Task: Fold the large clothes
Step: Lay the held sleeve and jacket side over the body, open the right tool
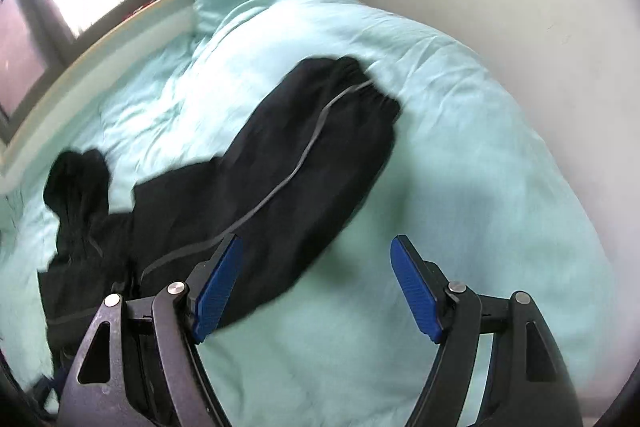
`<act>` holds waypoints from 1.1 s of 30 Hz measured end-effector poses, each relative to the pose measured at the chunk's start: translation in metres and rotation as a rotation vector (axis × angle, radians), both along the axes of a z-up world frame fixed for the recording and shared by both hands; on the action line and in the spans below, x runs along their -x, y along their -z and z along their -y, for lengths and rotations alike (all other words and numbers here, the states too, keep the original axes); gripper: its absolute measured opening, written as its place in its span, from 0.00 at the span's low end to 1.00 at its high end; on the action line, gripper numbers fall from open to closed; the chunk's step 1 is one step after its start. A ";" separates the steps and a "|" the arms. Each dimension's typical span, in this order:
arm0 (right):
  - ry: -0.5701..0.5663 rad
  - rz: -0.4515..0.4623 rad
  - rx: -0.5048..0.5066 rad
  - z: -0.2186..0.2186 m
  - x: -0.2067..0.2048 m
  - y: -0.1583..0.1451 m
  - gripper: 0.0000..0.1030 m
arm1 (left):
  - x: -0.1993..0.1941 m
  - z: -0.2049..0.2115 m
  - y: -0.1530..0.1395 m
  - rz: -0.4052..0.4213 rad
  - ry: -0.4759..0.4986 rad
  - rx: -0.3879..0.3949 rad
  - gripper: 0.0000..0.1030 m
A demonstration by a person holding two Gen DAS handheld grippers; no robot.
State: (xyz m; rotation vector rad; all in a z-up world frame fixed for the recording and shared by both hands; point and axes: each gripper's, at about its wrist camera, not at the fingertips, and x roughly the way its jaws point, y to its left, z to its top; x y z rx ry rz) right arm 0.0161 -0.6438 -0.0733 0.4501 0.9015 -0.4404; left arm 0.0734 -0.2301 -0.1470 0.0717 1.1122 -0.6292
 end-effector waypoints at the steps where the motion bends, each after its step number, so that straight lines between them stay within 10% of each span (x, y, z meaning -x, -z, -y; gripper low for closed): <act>1: -0.001 0.012 -0.030 0.016 -0.008 0.005 0.76 | 0.000 0.007 0.003 -0.001 0.002 -0.005 0.70; 10: -0.035 0.098 -0.202 0.070 -0.064 0.043 0.76 | -0.025 0.065 0.023 0.071 0.001 -0.074 0.70; 12: -0.060 0.099 -0.180 0.066 -0.072 0.042 0.67 | -0.037 0.073 0.024 0.101 -0.006 -0.090 0.70; 14: -0.098 0.100 -0.134 0.054 -0.073 0.034 0.27 | -0.054 0.080 0.027 0.126 -0.031 -0.109 0.70; 16: -0.113 0.137 -0.109 0.043 -0.060 0.020 0.22 | -0.077 0.083 0.033 0.108 -0.071 -0.104 0.70; 22: -0.020 0.167 0.004 0.041 0.010 -0.004 0.19 | -0.121 0.102 0.064 -0.020 -0.067 -0.010 0.70; 27: 0.028 0.011 -0.046 0.066 0.002 0.055 0.19 | -0.132 0.145 0.118 -0.051 -0.005 -0.177 0.70; 33: -0.036 0.045 -0.003 0.048 0.003 0.024 0.18 | -0.118 0.124 0.069 -0.003 0.010 -0.073 0.70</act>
